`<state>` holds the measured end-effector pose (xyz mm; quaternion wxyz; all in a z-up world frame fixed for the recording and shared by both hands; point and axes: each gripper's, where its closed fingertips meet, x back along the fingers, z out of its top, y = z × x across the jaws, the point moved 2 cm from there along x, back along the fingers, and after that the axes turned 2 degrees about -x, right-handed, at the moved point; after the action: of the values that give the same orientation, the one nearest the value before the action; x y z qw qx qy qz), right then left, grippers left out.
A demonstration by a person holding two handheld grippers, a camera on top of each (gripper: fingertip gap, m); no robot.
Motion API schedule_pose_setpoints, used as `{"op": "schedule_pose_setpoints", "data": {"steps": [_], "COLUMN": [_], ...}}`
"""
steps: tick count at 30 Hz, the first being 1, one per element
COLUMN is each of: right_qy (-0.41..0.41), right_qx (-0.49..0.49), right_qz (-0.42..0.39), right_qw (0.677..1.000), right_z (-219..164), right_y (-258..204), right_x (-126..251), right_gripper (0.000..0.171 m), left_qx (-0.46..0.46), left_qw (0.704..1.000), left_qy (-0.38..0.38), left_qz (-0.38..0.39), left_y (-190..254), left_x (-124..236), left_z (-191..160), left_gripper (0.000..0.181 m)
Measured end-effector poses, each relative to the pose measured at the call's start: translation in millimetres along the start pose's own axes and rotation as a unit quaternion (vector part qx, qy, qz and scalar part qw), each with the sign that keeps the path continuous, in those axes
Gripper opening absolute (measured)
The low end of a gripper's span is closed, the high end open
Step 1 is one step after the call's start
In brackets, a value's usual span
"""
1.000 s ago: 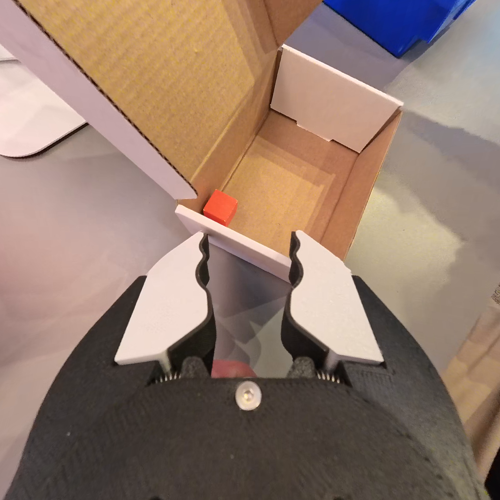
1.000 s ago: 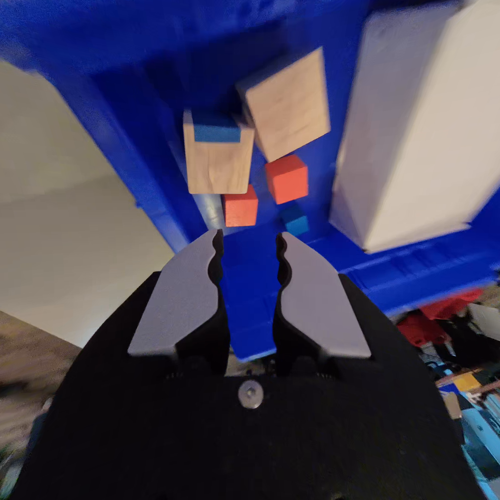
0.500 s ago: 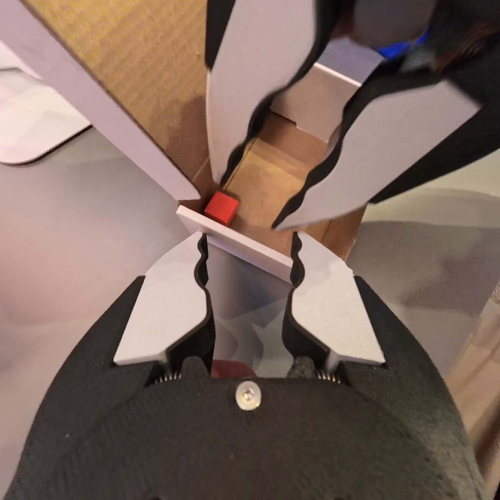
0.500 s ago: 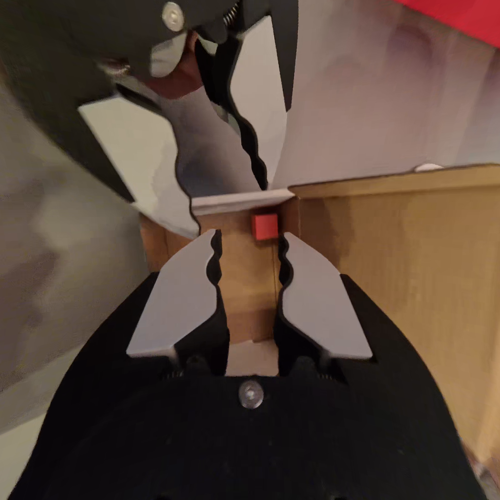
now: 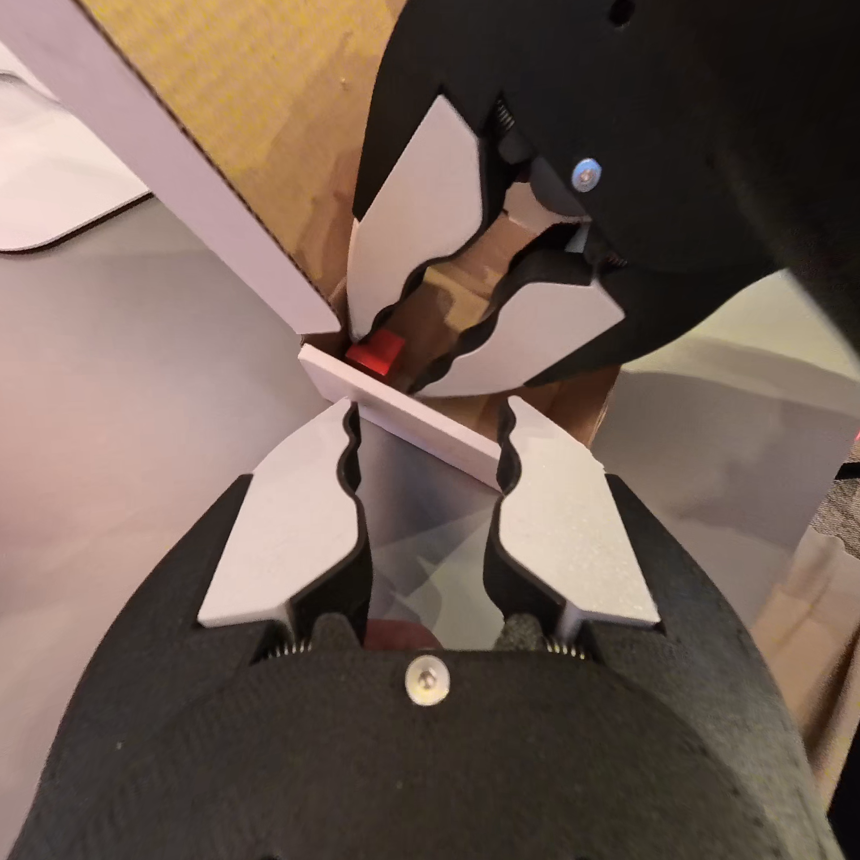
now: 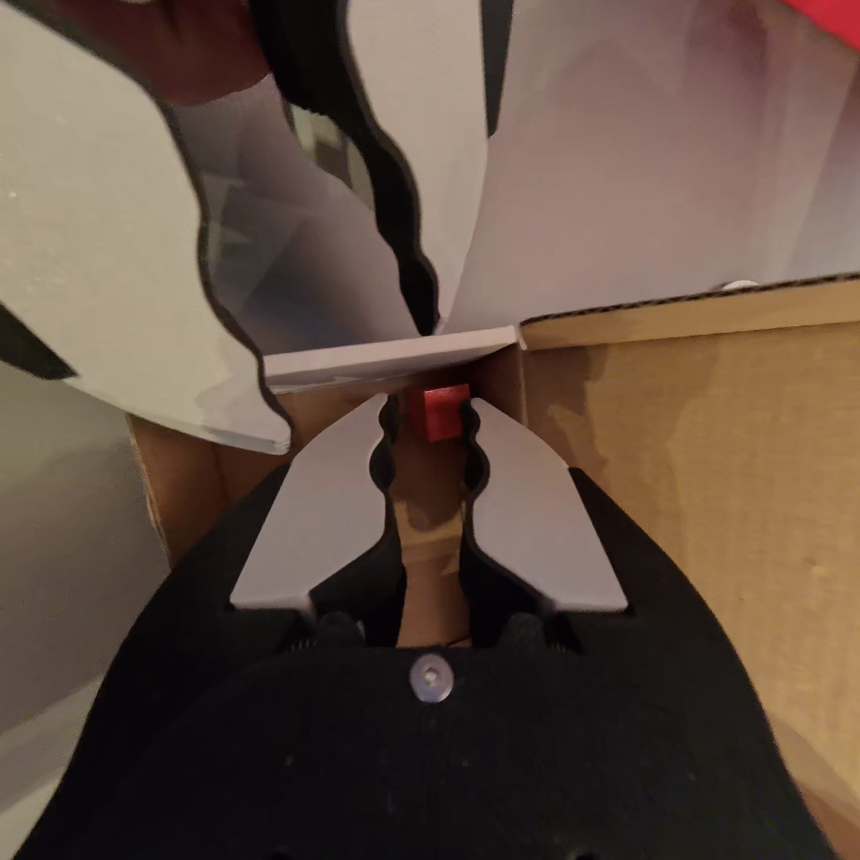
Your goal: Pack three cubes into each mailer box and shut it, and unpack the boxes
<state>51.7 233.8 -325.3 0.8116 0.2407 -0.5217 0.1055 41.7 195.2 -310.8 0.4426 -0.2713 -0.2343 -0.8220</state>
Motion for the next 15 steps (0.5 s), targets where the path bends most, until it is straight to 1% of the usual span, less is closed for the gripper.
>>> {"op": "schedule_pose_setpoints", "data": {"steps": [5, 7, 9, 11, 15], "right_qy": [-0.052, -0.025, 0.002, -0.004, -0.026], "right_qx": [-0.017, -0.025, -0.033, -0.031, -0.012], "right_qz": [0.080, 0.082, 0.046, 0.017, -0.024], "right_qw": [0.995, 0.996, 0.998, 0.999, 0.999], "right_z": [-17.4, -12.8, -4.7, -3.8, -4.9], "right_y": [-13.9, -14.3, -5.5, -0.7, 0.2], "right_x": [15.2, 20.5, 21.0, 13.8, 0.4], "right_gripper": [0.016, 0.020, 0.024, 0.036, 0.033], "left_qx": [-0.002, -0.002, -0.002, -0.003, 0.002], "left_qw": [1.000, 1.000, 1.000, 1.000, 1.000], "left_qy": [0.001, 0.001, 0.000, 0.000, 0.000], "left_qz": [0.006, 0.006, 0.005, 0.006, 0.008], "left_y": [1.8, 1.8, 1.7, 1.7, -1.7], "left_x": [-1.4, -1.7, -1.9, -1.9, -1.2], "left_z": [0.1, 0.2, 0.3, 0.6, 0.8], "left_gripper": [0.057, 0.057, 0.057, 0.057, 0.056]}}
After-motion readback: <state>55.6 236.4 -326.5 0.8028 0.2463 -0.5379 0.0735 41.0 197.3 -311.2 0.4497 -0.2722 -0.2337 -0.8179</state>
